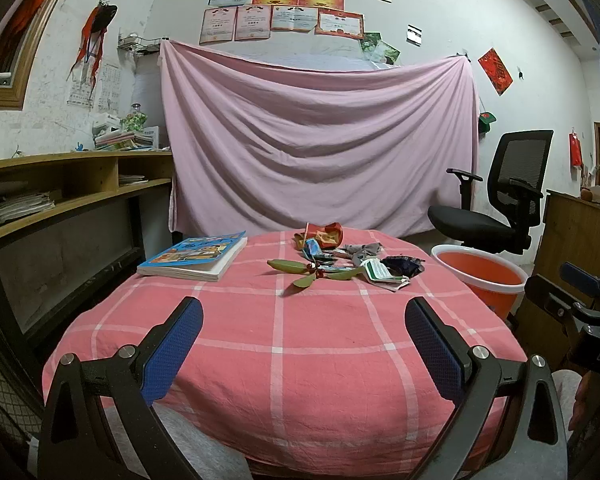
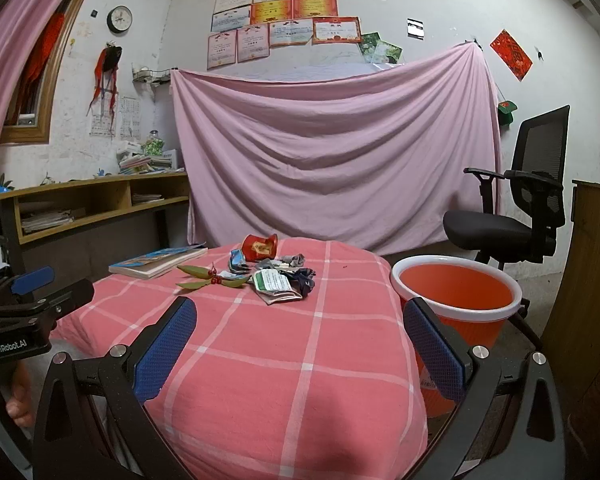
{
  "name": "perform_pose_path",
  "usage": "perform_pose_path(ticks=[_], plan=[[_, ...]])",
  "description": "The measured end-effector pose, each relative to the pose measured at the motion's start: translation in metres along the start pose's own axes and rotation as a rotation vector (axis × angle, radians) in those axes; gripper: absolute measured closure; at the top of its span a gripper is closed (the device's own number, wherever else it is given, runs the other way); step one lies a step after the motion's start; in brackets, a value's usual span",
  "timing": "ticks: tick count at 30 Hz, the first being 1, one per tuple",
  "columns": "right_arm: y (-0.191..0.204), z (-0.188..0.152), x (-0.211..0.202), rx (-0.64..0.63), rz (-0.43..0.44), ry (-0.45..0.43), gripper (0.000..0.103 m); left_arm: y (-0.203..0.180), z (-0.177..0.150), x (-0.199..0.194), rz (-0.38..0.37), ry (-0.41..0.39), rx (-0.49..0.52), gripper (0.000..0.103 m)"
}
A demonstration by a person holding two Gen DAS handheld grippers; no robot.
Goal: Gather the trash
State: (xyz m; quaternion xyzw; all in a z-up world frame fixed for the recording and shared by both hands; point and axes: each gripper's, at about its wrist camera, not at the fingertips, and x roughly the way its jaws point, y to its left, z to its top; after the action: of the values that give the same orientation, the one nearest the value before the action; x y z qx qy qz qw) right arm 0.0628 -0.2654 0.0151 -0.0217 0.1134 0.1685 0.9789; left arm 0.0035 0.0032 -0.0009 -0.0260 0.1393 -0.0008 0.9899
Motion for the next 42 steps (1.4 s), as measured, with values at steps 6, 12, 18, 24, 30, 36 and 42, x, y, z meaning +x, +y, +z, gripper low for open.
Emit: perform_pose_path(ticks=[6,12,18,24,30,36,42], plan=[[0.0001,0.0001,0.0000,0.000,0.000,0.000,0.000,-0.0005,-0.0013,0.0010,-0.001,0.001,0.000,0.004],[0.0001,0.0001,0.0000,0.001,0.000,0.001,0.000,-0.0005,-0.0013,0.0011,0.000,0.001,0.000,0.004],[0.0001,0.0000,0.0000,0.001,0.000,0.001,0.000,-0.0003,-0.0011,0.0010,-0.001,0.002,-0.001,0.004],[0.0001,0.0000,0.0000,0.001,0.000,0.001,0.000,-0.0048,-0.0018,0.0003,-0.004,0.004,-0.001,0.004],[0.0001,0.0000,0.0000,0.001,0.000,0.001,0.000,-0.0042,-0.0019,0.0004,-0.005,0.003,-0.001,0.004],[0.0001,0.0000,-0.0001,0.001,0.000,0.001,0.000,-0.0043,-0.0018,0.0006,-0.005,0.004,-0.002,0.004],[0.0002,0.0001,-0.0002,0.001,0.000,0.000,0.000,-0.0042,-0.0017,0.0007,-0.004,0.004,-0.002,0.004]])
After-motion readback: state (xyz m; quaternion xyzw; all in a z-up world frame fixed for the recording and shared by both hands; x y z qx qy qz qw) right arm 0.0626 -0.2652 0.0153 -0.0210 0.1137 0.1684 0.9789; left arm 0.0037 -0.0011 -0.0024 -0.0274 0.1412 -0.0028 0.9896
